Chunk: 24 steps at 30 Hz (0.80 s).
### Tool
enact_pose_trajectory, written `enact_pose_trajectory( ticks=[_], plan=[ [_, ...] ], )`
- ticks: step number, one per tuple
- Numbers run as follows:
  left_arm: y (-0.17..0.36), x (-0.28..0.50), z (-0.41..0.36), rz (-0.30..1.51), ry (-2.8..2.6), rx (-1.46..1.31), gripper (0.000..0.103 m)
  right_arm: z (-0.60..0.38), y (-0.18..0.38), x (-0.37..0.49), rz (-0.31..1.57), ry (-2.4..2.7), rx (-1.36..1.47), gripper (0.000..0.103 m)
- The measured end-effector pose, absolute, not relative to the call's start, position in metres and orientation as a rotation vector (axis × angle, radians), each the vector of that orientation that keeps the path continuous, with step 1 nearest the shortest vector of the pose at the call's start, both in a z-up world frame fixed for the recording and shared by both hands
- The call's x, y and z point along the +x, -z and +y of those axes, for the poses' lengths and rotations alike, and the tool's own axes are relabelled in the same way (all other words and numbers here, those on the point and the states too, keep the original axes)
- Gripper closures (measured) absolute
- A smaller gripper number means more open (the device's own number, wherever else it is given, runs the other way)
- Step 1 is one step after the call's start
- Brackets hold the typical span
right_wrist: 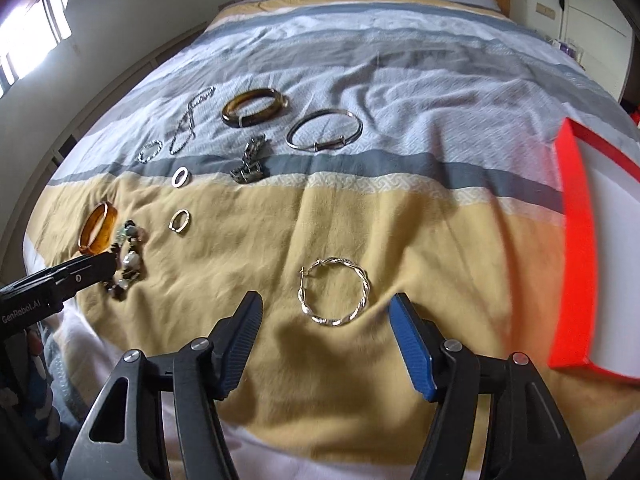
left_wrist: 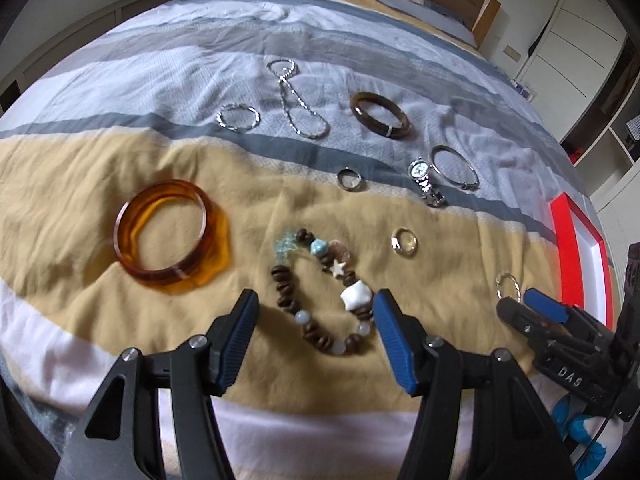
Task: Organize jewelry
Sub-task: 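Grasp the beaded bracelet with the left gripper while the right grasps the twisted silver hoop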
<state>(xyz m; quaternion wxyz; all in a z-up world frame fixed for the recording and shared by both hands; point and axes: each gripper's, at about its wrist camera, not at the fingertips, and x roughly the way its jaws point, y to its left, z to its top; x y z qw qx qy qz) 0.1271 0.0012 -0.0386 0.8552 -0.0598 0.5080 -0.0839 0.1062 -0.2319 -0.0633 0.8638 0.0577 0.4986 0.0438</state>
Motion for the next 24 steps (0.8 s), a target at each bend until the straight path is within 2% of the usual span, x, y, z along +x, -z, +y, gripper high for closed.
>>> enact_pose_trajectory(
  ticks=[11,14,16,17,19,21,24],
  plan=[
    [0.058,0.140,-0.010,1.106,0.145,-0.102,0.045,-0.232,0.075,0.115,1.054,-0.110,0.114,0.039],
    [0.062,0.142,-0.008,1.110,0.141,-0.119,0.045,-0.234,0.076,0.116,1.052,-0.102,0.119,0.051],
    [0.062,0.143,-0.007,1.108,0.137,-0.124,0.047,-0.237,0.077,0.116,1.051,-0.099,0.122,0.063],
    [0.062,0.142,-0.008,1.103,0.133,-0.119,0.050,-0.237,0.077,0.116,1.051,-0.104,0.125,0.063],
    [0.062,0.141,-0.010,1.100,0.121,-0.099,0.070,-0.236,0.076,0.115,1.051,-0.117,0.122,0.063],
    [0.061,0.140,-0.009,1.097,0.117,-0.096,0.084,-0.236,0.075,0.114,1.047,-0.133,0.122,0.063],
    [0.057,0.137,-0.007,1.091,0.119,-0.102,0.085,-0.234,0.070,0.109,1.036,-0.153,0.120,0.063]
  ],
)
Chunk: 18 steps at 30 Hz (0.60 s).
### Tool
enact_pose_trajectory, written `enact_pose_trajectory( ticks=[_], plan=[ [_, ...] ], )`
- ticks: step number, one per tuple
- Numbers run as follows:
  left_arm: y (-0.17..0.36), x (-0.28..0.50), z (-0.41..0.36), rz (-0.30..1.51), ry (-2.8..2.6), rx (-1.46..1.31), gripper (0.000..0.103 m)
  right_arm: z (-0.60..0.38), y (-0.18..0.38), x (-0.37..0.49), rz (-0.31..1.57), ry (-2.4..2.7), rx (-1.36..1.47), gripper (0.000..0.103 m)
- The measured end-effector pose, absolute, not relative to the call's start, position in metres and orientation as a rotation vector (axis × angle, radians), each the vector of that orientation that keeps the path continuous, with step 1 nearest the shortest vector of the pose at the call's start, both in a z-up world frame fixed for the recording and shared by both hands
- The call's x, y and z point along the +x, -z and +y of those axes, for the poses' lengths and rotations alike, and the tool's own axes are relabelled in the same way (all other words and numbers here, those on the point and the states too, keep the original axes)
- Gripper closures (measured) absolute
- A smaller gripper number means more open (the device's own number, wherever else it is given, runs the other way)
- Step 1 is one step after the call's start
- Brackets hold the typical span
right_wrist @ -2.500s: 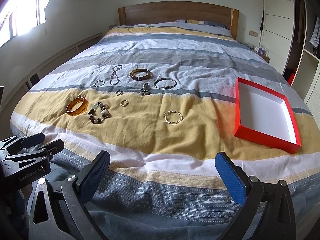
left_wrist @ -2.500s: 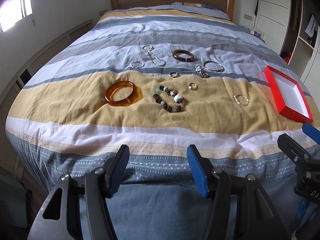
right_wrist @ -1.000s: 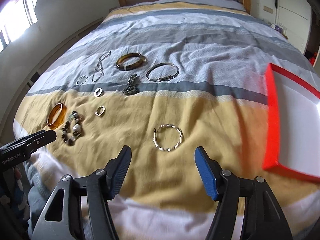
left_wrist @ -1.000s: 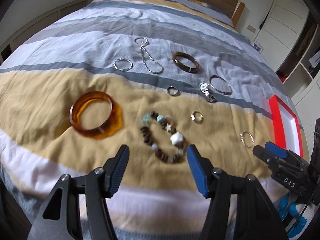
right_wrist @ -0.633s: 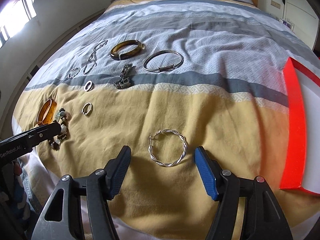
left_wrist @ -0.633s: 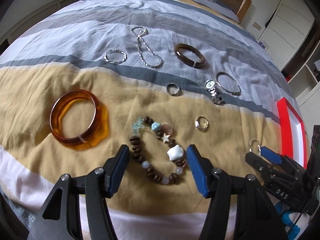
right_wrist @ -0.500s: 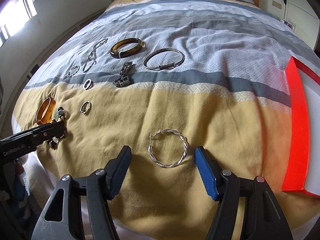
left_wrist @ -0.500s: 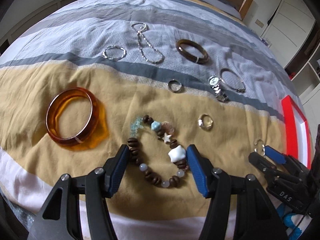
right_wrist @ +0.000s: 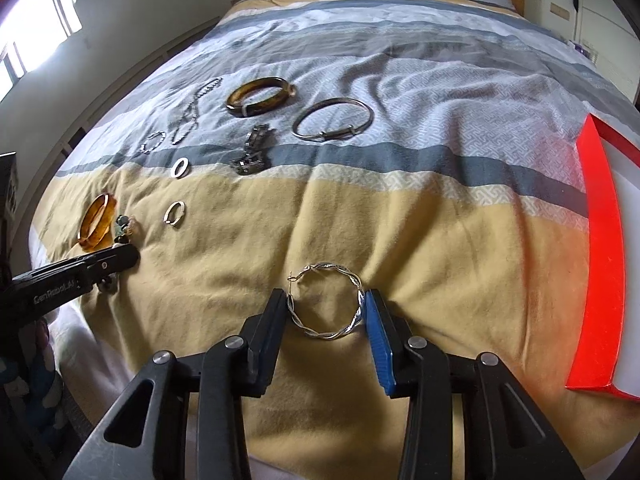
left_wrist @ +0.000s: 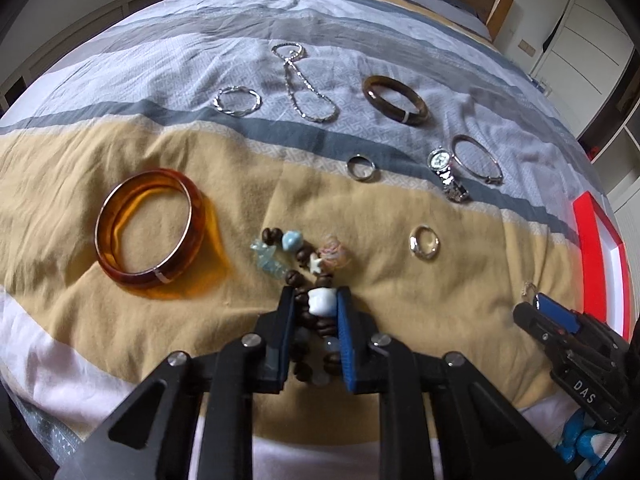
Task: Organize jewelry
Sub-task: 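Grasp the beaded bracelet with the left gripper while the right grasps the twisted silver hoop, then carry both items into the red box and open both grippers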
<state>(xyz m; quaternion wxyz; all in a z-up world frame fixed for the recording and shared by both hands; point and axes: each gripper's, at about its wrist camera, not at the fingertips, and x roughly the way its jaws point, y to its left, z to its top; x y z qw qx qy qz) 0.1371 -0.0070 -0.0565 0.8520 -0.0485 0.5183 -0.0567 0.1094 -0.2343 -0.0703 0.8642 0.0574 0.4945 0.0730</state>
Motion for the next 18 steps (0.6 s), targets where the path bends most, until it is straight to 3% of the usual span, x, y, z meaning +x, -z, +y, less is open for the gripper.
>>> enact_pose_trajectory(
  ticks=[11,18],
  plan=[
    [0.020,0.118,-0.012,1.018,0.139,-0.096,0.085,-0.244,0.035,0.086,0.956,-0.173,0.148,0.064],
    [-0.018,0.108,-0.055,0.963,0.240,-0.053,0.085,-0.284,0.002,0.062,0.883,-0.121,0.160,0.064]
  ],
)
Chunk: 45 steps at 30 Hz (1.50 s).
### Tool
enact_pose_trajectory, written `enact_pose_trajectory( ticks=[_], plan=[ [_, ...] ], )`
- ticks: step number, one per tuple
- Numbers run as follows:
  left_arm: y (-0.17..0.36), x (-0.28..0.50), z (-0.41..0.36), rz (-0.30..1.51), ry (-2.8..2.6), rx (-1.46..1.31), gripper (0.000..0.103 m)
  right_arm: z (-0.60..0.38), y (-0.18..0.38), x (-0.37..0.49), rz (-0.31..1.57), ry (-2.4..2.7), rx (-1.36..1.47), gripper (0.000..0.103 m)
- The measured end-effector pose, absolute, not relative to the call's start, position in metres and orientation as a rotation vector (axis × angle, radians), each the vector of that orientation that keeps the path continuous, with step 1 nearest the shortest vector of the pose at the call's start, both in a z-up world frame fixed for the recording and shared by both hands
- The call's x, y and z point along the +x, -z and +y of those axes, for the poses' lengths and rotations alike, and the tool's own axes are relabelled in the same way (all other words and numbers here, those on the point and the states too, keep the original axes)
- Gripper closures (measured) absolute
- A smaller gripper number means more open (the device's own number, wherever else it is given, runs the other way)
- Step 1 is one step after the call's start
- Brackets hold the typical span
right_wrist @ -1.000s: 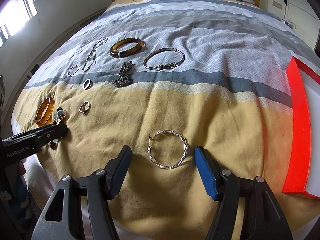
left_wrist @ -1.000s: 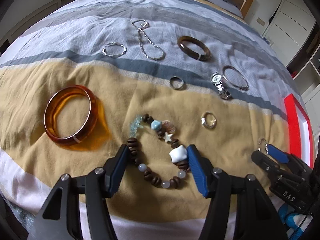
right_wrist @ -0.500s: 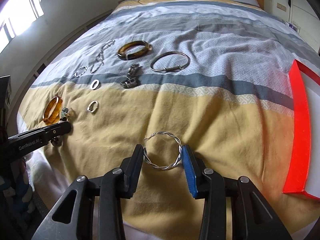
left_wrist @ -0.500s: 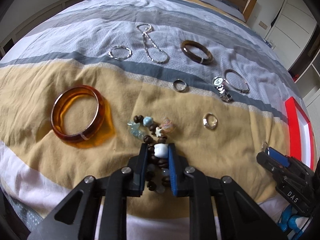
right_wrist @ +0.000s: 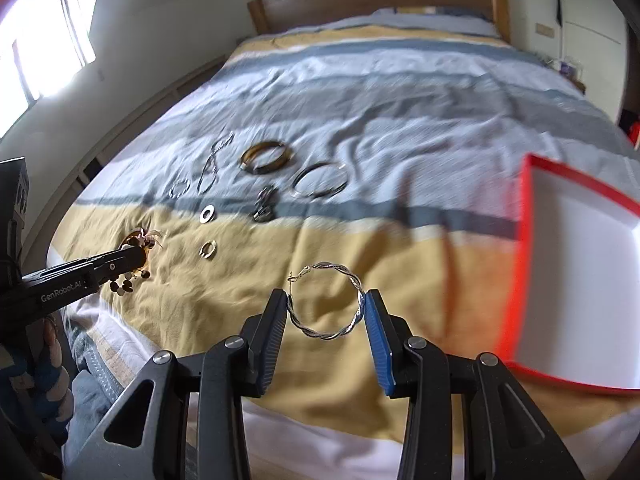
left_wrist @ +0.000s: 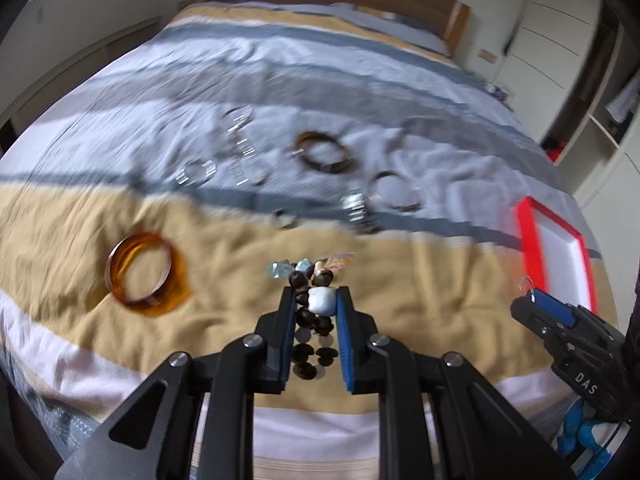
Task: Organize jewelry
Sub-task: 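Carry both items into the red box and open both grippers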
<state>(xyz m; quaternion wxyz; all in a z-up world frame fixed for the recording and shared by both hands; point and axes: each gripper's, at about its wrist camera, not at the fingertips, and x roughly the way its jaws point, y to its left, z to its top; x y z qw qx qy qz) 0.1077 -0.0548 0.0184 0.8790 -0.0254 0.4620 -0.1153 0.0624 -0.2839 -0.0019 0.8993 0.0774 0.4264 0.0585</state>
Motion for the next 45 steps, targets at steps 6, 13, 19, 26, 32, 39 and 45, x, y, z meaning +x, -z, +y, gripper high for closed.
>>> enact_pose_trajectory(
  ticks=[6,13,19,26,32,39,45],
  plan=[
    [-0.046,0.106,-0.127,0.939,0.405,-0.020,0.085,-0.354,-0.023,0.039,0.841,0.010,0.160,0.063],
    [-0.060,0.104,-0.240,0.932,0.660,0.044,0.085,-0.436,-0.015,0.026,0.871,0.163,0.144,0.063],
    [-0.039,0.100,-0.332,0.950,0.804,0.142,0.085,-0.482,0.012,0.032,0.920,0.218,0.110,0.063],
    [0.020,0.121,-0.368,1.071,0.786,0.143,0.085,-0.504,0.044,0.033,0.977,0.231,0.081,0.063],
    [0.041,0.127,-0.374,1.085,0.766,0.179,0.085,-0.497,0.052,0.029,0.982,0.219,0.003,0.063],
    [0.056,0.137,-0.386,1.087,0.682,0.215,0.084,-0.491,0.053,0.033,0.985,0.194,-0.060,0.064],
    [0.058,0.139,-0.375,1.073,0.575,0.209,0.084,-0.486,0.054,0.036,0.973,0.164,-0.093,0.063]
  ],
)
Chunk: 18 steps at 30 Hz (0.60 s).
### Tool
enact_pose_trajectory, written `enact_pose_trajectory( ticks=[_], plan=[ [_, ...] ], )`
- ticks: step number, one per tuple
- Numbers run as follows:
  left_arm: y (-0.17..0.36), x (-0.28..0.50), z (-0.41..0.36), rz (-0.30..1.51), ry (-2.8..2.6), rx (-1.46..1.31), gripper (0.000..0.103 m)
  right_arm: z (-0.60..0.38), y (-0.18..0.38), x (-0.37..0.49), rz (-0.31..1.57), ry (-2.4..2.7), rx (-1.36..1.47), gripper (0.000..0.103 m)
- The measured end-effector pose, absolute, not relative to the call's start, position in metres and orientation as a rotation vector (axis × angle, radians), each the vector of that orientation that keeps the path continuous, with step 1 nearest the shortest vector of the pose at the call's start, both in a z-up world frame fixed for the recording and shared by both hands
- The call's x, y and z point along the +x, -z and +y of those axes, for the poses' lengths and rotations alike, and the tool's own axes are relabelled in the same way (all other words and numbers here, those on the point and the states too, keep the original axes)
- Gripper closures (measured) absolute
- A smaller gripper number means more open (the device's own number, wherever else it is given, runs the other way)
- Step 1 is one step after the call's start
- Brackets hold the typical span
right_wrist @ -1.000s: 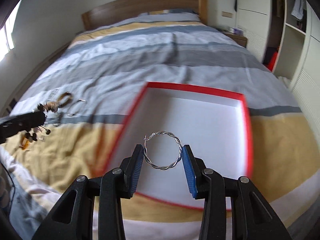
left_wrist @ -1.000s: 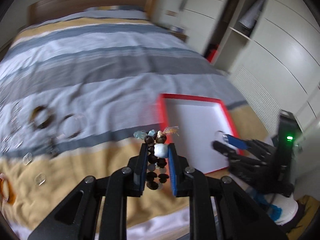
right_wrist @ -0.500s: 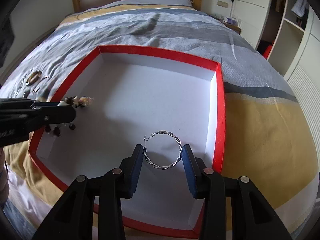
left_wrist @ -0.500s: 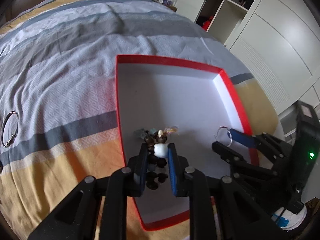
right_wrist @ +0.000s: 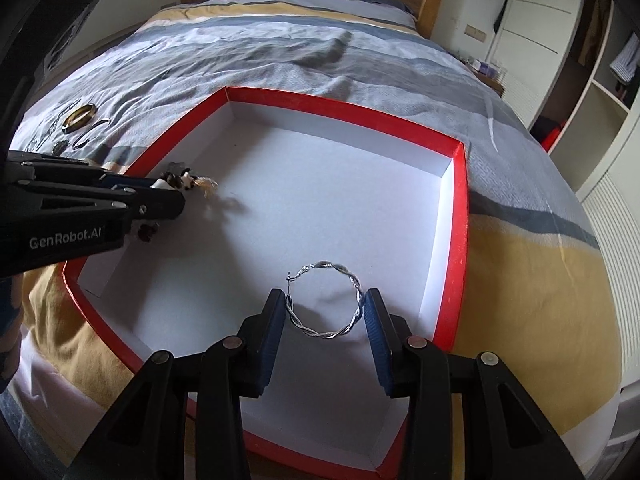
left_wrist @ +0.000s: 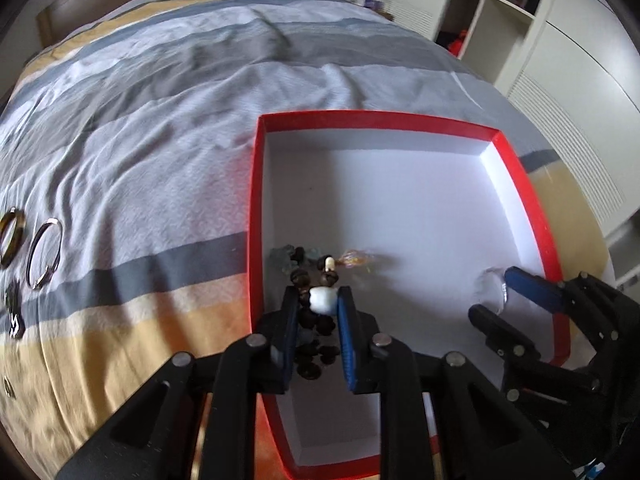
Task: Organize jewelry
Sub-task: 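Carry both items into the red box and open both grippers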
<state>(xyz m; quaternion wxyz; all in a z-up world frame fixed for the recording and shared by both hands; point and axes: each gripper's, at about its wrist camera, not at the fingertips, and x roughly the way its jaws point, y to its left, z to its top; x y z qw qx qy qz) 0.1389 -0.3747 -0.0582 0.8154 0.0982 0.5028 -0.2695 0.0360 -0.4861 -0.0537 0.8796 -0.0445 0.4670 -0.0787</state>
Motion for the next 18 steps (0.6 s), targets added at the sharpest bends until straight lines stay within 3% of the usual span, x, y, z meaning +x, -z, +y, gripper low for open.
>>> enact_pose_trajectory(
  ticks=[18],
  plan=[
    [0.051,0.144,-0.348,1.073,0.376,0.167,0.084,-0.470,0.054,0.067,0.971,0.042,-0.134,0.063]
  ],
)
